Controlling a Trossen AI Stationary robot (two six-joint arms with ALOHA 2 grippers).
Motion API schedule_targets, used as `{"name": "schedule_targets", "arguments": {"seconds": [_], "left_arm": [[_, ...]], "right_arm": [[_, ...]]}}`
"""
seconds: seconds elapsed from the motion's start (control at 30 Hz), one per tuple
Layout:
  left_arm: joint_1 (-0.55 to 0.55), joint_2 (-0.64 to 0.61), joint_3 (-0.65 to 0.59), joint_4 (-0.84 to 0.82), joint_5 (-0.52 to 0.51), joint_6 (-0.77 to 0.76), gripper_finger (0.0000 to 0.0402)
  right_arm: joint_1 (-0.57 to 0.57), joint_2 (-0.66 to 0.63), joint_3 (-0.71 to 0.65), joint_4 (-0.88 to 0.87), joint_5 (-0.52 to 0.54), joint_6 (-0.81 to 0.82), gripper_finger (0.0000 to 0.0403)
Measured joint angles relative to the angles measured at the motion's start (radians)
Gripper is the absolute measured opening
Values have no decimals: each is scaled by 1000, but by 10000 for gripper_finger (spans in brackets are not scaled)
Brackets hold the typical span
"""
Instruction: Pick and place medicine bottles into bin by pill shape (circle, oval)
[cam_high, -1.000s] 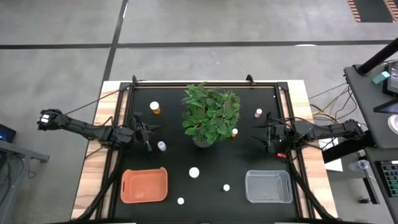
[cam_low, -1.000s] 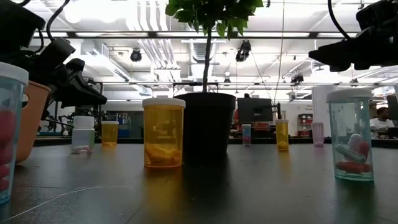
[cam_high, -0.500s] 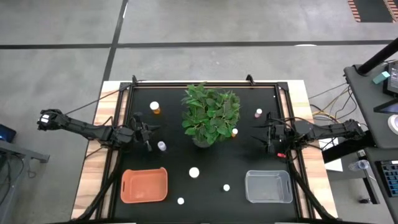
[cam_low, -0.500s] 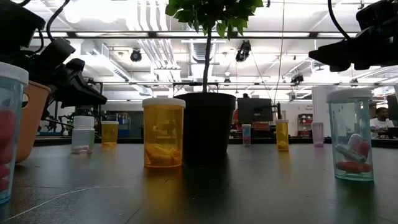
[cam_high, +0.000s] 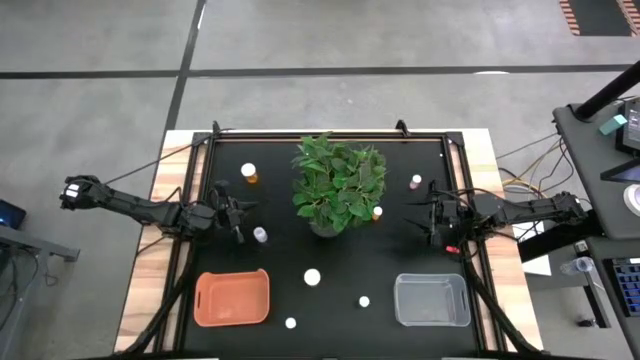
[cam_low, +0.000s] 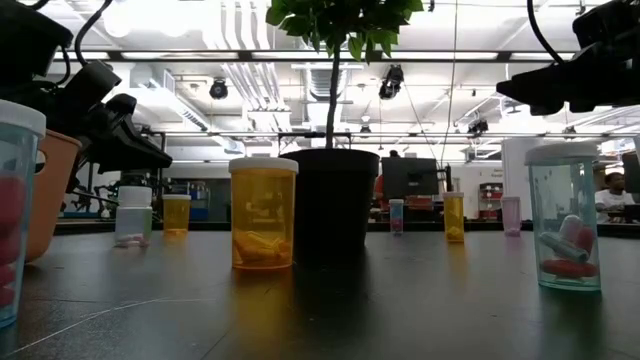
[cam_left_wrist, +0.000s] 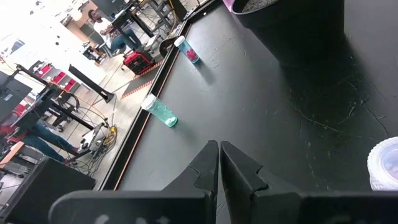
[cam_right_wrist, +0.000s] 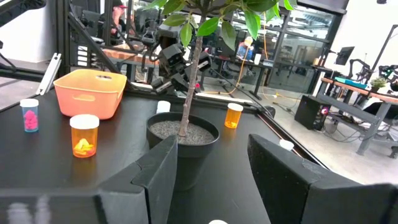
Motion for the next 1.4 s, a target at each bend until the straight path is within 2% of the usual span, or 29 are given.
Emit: {"name": "schedule_targets", "arguments": {"seconds": [0.4, 0.6, 0.7, 0.77, 0.87, 1.03, 1.23, 1.4], "left_arm": [[0, 0, 0, 0, 0, 0, 1], [0, 0, 0, 0, -56, 0, 1], [0, 0, 0, 27, -58, -50, 1], [0, 0, 0, 108, -9, -192, 1], [0, 0, 0, 206, -13, -328, 1], [0, 0, 0, 312, -14, -341, 1], [0, 0, 0, 315, -17, -337, 1], [0, 0, 0, 314, -65, -333, 1]], "right_arm": [[0, 0, 0, 0, 0, 8, 189], [0, 0, 0, 0, -1, 402, 189], [0, 0, 0, 24, 10, 504, 189], [0, 0, 0, 44, 17, 506, 189], [0, 0, 0, 45, 17, 506, 189], [0, 0, 0, 46, 18, 499, 189], [0, 0, 0, 46, 22, 447, 189], [0, 0, 0, 46, 23, 434, 189]]}}
